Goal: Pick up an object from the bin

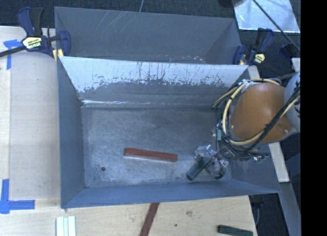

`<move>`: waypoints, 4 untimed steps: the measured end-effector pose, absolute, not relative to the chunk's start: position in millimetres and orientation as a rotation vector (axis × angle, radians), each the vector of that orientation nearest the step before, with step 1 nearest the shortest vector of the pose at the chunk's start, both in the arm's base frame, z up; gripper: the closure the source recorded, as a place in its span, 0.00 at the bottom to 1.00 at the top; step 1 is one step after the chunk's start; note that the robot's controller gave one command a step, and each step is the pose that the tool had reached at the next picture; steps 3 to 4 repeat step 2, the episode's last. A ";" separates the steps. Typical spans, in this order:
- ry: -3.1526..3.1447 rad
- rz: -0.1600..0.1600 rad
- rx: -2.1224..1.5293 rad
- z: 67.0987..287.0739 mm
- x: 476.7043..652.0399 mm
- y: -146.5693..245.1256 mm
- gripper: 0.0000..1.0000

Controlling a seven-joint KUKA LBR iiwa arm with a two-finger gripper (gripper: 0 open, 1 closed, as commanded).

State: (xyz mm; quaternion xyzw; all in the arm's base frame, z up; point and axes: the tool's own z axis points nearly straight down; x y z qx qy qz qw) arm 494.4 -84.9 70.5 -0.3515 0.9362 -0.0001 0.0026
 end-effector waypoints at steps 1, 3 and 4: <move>2.936 0.000 -1.103 70.5 494.4 -84.9 1.00; 2.938 -0.001 -1.102 205.3 513.6 -95.9 1.00; 2.938 -0.001 -1.102 205.3 513.6 -95.9 1.00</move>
Offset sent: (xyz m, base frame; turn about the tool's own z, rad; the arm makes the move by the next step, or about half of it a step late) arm 0.0181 -0.0106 0.1343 -0.0025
